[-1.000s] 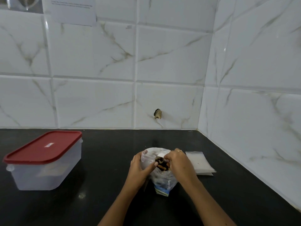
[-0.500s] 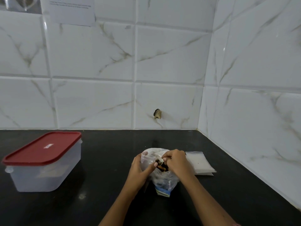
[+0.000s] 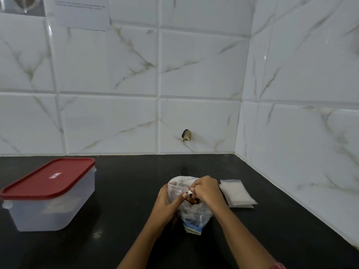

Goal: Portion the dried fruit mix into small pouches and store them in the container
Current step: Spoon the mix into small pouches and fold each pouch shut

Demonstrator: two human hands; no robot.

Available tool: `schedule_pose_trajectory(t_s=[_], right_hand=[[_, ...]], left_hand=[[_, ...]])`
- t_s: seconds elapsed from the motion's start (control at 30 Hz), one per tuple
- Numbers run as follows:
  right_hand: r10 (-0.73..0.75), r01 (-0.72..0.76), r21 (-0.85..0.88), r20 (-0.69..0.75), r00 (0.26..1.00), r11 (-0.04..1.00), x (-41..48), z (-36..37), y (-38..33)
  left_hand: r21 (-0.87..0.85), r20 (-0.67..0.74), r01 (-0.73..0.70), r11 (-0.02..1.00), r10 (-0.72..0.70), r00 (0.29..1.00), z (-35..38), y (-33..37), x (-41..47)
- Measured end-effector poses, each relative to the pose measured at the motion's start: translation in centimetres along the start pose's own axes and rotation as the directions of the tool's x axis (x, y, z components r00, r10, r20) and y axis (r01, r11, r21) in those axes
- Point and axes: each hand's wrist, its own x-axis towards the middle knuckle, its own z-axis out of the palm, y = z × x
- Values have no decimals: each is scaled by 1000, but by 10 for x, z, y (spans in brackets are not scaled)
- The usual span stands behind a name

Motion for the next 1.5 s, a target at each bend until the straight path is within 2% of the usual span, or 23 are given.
schedule_pose_trajectory(t_s=[0.1,0.2,0.33,0.53,0.63,0.77,0.83,0.9,0.97,1.07,1.23,1.3,1.4,1.47,1.5], right_hand=[[200,-202,70,33,979,977,2,2,-4],[264,-270,129,65,962,954,5,-5,-4],[234,-239,295,53,971,925,2,-18,-2],[232,-242,435,77,970,867,3,-29,9],[173,-191,530,85,981,826,-5,-36,8],[43,-74,545,71,997,835,-23,-42,-2],[-40,20,471,32,999,882,-30,-39,-6],[-144,143,296,-20,989,944,-37,-35,-10],[-269,276,148,-69,961,950,-41,-29,-11],[-383,388,38,-93,919,921,-47,-22,-12],[-603,568,-262,-70,795,780,-48,-17,-12],[-708,629,-386,-99,699,675,-48,-14,-9],[-798,668,-461,-175,577,584,-46,-11,0],[-820,686,-464,-191,540,560,-44,-10,4],[-808,688,-434,-205,553,581,-44,-9,5]], left_hand=[[-10,1,-1,1000,1,1000,0,2,-2],[-17,-17,-6,1000,6,1000,1,3,-5],[91,-38,-32,995,35,999,1,6,-3],[402,-61,-86,912,121,991,2,18,1],[454,-36,-84,887,112,993,1,25,6],[435,-15,-56,898,69,997,1,30,10],[399,-16,-38,916,49,999,1,30,10],[374,-23,-36,927,49,999,0,30,8],[335,-28,-52,941,66,997,0,30,5],[257,-14,-77,963,84,996,-1,30,0],[163,-13,-71,984,74,997,-6,25,-2],[161,-12,-66,985,68,998,-7,23,-1],[158,-18,-71,985,75,997,-6,21,0],[160,-24,-79,984,83,996,-6,21,0],[156,-26,-80,984,85,996,-6,20,0]])
